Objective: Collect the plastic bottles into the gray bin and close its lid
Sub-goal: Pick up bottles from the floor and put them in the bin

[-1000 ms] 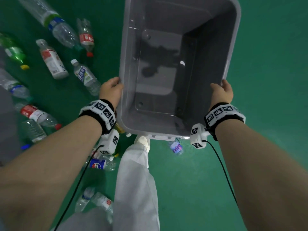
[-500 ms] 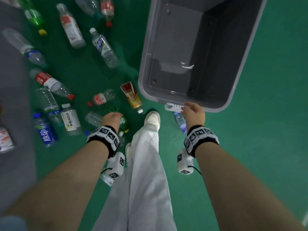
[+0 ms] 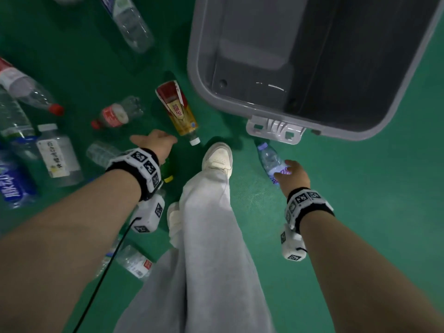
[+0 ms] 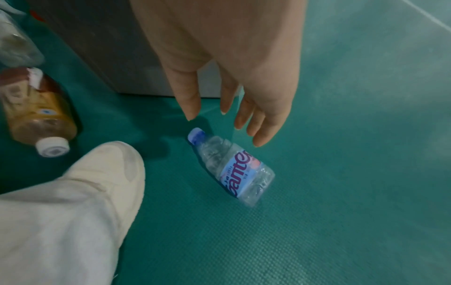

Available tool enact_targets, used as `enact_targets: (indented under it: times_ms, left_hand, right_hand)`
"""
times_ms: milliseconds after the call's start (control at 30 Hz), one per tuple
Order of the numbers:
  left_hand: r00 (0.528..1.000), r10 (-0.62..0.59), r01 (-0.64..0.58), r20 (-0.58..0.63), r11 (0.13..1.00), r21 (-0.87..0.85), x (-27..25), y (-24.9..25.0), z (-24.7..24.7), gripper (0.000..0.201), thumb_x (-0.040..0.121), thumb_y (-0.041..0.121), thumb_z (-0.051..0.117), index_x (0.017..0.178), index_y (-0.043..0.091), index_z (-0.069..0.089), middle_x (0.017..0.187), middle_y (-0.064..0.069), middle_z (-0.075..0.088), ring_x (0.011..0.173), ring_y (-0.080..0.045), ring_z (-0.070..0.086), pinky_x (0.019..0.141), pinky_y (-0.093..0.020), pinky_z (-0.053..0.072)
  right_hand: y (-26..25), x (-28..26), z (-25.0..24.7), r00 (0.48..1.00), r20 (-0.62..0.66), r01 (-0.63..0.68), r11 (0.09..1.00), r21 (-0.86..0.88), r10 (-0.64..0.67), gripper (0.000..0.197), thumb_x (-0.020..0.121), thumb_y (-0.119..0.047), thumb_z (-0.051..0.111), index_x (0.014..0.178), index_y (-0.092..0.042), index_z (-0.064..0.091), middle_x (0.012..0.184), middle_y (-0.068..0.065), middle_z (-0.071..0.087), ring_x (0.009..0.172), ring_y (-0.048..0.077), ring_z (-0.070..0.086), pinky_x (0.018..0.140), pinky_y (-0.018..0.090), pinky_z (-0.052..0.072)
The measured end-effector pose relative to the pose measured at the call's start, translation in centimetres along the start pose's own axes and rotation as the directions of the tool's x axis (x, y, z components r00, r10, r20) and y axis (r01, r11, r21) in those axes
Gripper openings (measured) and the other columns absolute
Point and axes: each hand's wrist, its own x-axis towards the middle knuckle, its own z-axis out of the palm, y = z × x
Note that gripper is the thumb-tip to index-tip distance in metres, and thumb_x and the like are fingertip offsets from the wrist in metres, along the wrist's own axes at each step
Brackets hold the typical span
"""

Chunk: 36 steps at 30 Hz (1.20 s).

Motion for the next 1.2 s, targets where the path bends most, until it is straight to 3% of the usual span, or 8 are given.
enact_targets:
  times_ms: [167,333,467,600,733,800,1067,1200]
  left_hand:
    - [0.997,-0.074,0.076,-0.019,0.983,0.166,6.8,3.3,2.4,0.12,0.031,0.079,0.06,0.131,0.015,0.048,0.142,-0.02,0.036,0.12,-0.039,0.05,0.101,-0.046,0.045]
    - [0.997,-0.037,0.045,-0.063,0.99,0.132,10.9,5.5,4.2,0.141,0.014,0.081,0.054,0.14,0.02,0.035,0.149,-0.013,0.014,0.128,-0.046,0.035,0.1,-0.051,0.044]
    - [0.998,-0.012,0.019,-0.062,0.994,0.108,10.2,5.7,4.3,0.111,0.049,0.07,0.063,0.137,0.007,0.037,0.139,-0.023,0.036,0.119,-0.041,0.049,0.099,-0.049,0.046]
    - [0.999,0.029,-0.031,-0.027,0.998,-0.049,10.5,4.4,3.6,0.118,0.026,0.066,0.067,0.127,0.007,0.049,0.124,-0.016,0.057,0.106,-0.035,0.06,0.09,-0.046,0.053]
    - [0.997,0.071,-0.071,-0.02,0.997,-0.018,7.3,2.1,1.5,0.095,0.059,0.06,0.071,0.129,0.001,0.045,0.127,-0.021,0.054,0.113,-0.038,0.057,0.095,-0.047,0.05]
    - [0.999,0.049,-0.051,-0.015,0.991,-0.127,5.9,0.1,0.1,0.104,0.041,0.068,0.073,0.124,0.008,0.051,0.119,-0.014,0.061,0.104,-0.034,0.062,0.091,-0.047,0.053]
    - [0.985,0.17,-0.16,-0.005,0.917,-0.364,-10.0,-1.1,-7.4,0.082,0.059,0.05,0.076,0.123,0.009,0.046,0.122,-0.005,0.06,0.111,-0.023,0.059,0.102,-0.042,0.046]
    - [0.963,0.265,-0.216,0.048,0.867,-0.448,-16.4,0.0,-9.0,0.042,0.069,0.041,0.077,0.095,0.024,0.049,0.119,-0.009,0.061,0.109,-0.026,0.061,0.101,-0.044,0.047]
  right_hand:
    - [0.0,5.1,2.3,1.0,0.03,0.01,0.983,-0.185,-0.004,0.078,0.082,-0.019,0.07,0.147,-0.023,0.028,0.144,0.011,0.038,0.133,0.032,0.036,0.109,0.044,0.034]
    - [0.4,8.3,4.8,0.999,-0.004,0.037,0.904,-0.425,-0.043,0.072,0.081,-0.013,0.07,0.142,-0.022,0.032,0.134,0.012,0.046,0.125,0.032,0.044,0.103,0.046,0.042]
    - [1.0,8.8,5.9,0.999,-0.012,0.029,0.901,-0.433,-0.037,0.077,0.077,-0.016,0.075,0.141,-0.022,0.033,0.129,0.01,0.049,0.12,0.03,0.049,0.102,0.044,0.044]
    - [1.1,7.2,5.5,0.999,0.023,0.036,0.908,-0.417,-0.03,0.077,0.074,-0.022,0.078,0.138,-0.02,0.036,0.128,0.009,0.047,0.118,0.03,0.051,0.102,0.044,0.044]
    - [0.7,3.4,3.7,0.996,0.082,0.075,0.907,-0.415,-0.045,0.079,0.073,-0.023,0.079,0.138,-0.022,0.035,0.13,0.009,0.045,0.119,0.031,0.05,0.102,0.047,0.044]
    - [0.4,0.8,2.5,0.992,0.099,0.116,0.899,-0.422,-0.081,0.08,0.072,-0.025,0.08,0.139,-0.023,0.035,0.13,0.009,0.046,0.118,0.031,0.052,0.101,0.049,0.045]
    - [-2.3,-11.2,-4.4,0.966,0.09,0.256,0.936,-0.241,-0.241,0.068,0.065,-0.021,0.084,0.12,-0.018,0.044,0.115,0.004,0.058,0.095,0.028,0.064,0.085,0.045,0.055]
    - [-4.8,-15.4,-9.6,0.937,0.014,0.346,0.924,-0.161,-0.348,0.067,0.069,-0.021,0.082,0.124,-0.014,0.045,0.12,0.006,0.058,0.108,0.027,0.058,0.095,0.038,0.048]
